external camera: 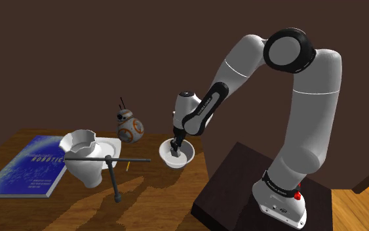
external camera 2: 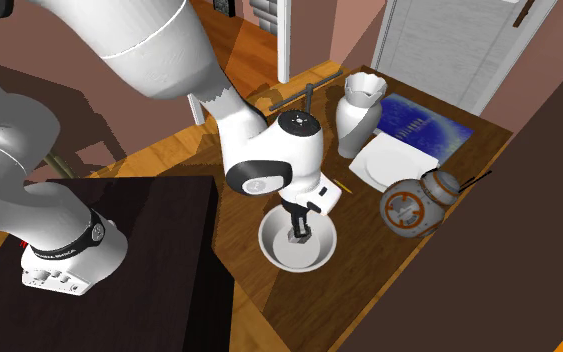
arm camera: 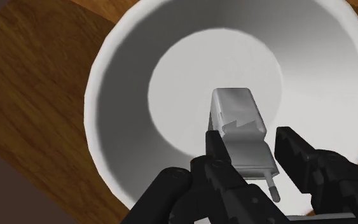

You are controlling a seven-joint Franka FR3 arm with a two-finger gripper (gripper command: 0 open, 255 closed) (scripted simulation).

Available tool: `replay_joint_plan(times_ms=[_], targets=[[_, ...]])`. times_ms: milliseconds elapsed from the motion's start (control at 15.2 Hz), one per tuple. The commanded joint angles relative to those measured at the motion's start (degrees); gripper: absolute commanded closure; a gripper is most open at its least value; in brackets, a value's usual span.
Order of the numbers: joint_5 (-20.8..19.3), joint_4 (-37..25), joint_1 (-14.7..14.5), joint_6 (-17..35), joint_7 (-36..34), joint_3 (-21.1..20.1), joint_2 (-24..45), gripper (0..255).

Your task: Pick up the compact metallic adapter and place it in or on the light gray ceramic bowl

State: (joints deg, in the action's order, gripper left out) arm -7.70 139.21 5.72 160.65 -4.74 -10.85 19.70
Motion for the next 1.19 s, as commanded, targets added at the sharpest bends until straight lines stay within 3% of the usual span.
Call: replay_joint_plan(times_ms=[0, 462, 528, 858, 1122], targets=[[-0.5, -0.1, -0.3, 1.0, -0.3, 0.4, 1.0, 255], [-0.5, -0.1, -0.3, 1.0, -0.3, 0.4, 1.0, 255], [-0.5, -0.1, -0.3, 1.0, -0.3, 0.4, 1.0, 0], [-0.5, -0.1, -0.3, 1.0, -0.3, 0.4, 1.0, 0], [3.3, 1.3, 2.0, -5.5, 2.5, -2.5, -6.9, 0]])
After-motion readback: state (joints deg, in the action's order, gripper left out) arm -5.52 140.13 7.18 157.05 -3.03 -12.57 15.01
